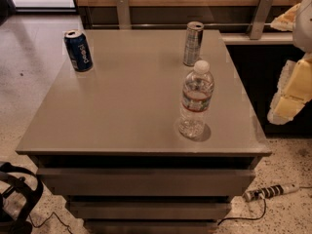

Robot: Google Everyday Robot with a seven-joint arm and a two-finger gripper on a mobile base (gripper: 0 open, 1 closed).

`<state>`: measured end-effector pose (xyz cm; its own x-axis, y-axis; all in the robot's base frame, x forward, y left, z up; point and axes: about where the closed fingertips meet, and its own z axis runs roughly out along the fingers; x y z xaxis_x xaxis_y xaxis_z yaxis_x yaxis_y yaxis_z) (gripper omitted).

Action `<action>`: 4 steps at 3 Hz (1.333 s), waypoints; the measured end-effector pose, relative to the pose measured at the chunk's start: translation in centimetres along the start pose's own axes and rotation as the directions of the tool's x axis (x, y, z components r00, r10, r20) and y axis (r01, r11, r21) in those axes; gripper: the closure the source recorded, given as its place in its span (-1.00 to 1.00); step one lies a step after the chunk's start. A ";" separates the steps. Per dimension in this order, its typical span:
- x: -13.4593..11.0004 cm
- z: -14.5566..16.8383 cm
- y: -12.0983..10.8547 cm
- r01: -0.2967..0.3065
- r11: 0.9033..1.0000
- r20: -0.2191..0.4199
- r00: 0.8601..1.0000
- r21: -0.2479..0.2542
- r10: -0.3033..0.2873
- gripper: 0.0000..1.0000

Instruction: Move water bottle near pepsi can

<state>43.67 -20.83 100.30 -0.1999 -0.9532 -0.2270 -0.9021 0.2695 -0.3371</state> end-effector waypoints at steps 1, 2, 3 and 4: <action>0.0 -0.1 0.0 0.000 1.000 0.004 1.000 0.001 0.000 -1.00; -0.2 0.6 0.2 -0.009 1.000 0.080 0.997 -0.017 0.010 -1.00; 0.8 3.8 0.3 -0.018 0.999 0.247 0.969 -0.036 0.027 -1.00; 0.7 7.6 0.2 -0.013 0.999 0.430 0.902 -0.035 0.027 -1.00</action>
Offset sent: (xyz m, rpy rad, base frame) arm 0.0040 0.0090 -0.0277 0.3899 0.0008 0.1052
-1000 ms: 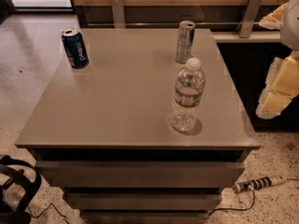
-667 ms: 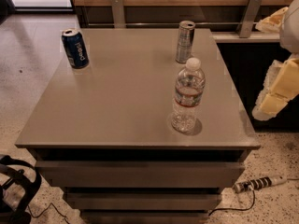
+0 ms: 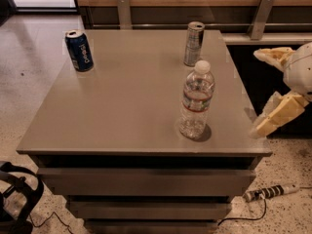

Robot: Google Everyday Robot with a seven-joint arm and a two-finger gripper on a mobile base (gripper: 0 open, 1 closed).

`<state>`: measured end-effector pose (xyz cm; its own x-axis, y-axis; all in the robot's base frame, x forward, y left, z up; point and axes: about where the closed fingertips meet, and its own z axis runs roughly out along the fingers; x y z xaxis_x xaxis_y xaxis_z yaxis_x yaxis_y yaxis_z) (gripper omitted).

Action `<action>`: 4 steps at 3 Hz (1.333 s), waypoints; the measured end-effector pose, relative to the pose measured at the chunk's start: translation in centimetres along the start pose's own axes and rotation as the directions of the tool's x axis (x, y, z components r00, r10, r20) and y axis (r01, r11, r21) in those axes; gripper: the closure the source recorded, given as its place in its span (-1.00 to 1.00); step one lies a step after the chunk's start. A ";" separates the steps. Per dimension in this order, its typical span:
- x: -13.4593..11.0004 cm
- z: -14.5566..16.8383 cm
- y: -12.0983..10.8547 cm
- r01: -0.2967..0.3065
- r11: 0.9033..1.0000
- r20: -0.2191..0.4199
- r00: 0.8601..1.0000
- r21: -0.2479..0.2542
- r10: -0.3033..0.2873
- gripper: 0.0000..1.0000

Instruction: Move water bottle near pepsi can

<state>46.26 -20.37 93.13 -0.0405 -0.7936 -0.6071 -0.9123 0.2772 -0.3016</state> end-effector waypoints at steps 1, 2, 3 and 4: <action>-0.6 3.1 0.1 -0.005 1.000 0.238 0.971 -0.017 0.009 -1.00; -2.2 4.4 0.1 -0.033 0.998 0.427 0.903 -0.058 0.055 -1.00; -2.9 4.6 0.5 -0.060 0.994 0.527 0.844 -0.095 0.102 -1.00; -3.8 5.3 0.7 -0.065 0.988 0.579 0.804 -0.139 0.134 -1.00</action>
Offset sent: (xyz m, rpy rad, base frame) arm 0.0240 0.0543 -0.0148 0.6809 -0.0691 0.1864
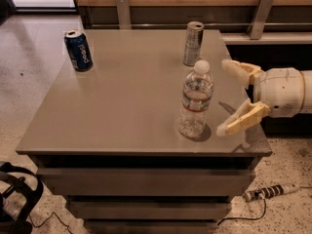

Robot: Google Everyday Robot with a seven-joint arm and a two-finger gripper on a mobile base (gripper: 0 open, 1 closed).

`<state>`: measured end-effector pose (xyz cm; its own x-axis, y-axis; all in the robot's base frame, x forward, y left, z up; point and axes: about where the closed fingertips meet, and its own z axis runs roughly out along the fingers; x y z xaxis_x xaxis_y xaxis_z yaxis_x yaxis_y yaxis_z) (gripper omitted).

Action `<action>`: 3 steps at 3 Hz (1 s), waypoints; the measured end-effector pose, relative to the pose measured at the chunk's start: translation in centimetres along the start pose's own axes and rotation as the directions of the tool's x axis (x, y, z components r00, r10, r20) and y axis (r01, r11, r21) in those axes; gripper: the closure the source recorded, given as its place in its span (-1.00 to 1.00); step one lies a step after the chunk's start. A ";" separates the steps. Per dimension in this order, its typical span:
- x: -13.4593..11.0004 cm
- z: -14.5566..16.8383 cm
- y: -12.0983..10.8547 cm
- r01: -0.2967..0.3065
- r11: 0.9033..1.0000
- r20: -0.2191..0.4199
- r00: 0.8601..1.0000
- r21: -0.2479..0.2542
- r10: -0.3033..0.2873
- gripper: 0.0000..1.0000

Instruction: Move water bottle near pepsi can

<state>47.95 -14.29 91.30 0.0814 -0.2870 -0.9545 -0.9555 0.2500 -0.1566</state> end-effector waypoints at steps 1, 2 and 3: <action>-0.4 1.9 0.6 -0.025 0.999 0.039 0.999 -0.048 0.027 -1.00; -0.8 3.5 1.2 -0.045 0.995 0.058 0.997 -0.088 0.050 -1.00; -0.9 3.6 1.3 -0.042 0.995 0.057 0.997 -0.090 0.047 -0.65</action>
Offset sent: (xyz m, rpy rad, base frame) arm -0.0035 0.0551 -0.0059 0.0917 0.0883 0.1136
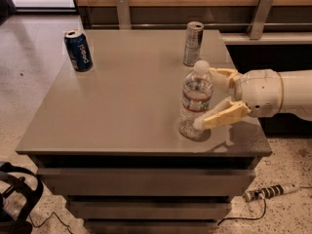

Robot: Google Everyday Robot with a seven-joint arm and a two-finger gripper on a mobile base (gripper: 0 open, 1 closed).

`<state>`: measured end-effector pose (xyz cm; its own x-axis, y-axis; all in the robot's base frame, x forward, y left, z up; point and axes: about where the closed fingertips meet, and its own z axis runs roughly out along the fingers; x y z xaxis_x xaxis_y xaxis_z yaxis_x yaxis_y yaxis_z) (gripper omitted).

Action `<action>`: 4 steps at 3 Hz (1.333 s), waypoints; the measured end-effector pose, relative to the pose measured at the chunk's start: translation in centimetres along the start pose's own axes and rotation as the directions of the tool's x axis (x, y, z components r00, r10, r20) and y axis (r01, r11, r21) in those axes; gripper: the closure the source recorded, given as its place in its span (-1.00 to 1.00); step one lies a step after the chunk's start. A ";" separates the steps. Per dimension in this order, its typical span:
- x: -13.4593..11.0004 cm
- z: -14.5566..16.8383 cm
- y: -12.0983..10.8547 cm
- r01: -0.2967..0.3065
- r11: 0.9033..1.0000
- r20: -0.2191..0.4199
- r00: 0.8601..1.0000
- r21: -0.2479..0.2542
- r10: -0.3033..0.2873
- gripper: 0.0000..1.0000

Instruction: Move water bottle near pepsi can

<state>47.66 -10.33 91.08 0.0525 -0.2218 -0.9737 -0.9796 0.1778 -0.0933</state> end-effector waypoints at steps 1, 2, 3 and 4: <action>-0.1 0.2 0.1 0.002 1.000 0.000 1.000 -0.004 -0.002 -0.16; -0.3 0.4 0.1 0.004 1.000 0.000 1.000 -0.009 -0.004 0.31; -0.4 0.6 0.2 0.006 1.000 0.000 1.000 -0.012 -0.006 0.74; -0.5 0.8 0.3 0.008 1.000 0.000 1.000 -0.016 -0.008 1.00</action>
Offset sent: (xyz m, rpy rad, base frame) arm -0.0003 0.0023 0.0007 -0.0005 -0.0009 0.0042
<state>47.52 -9.41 91.34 0.0600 -0.2227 -0.9730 -0.9822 0.1607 -0.0974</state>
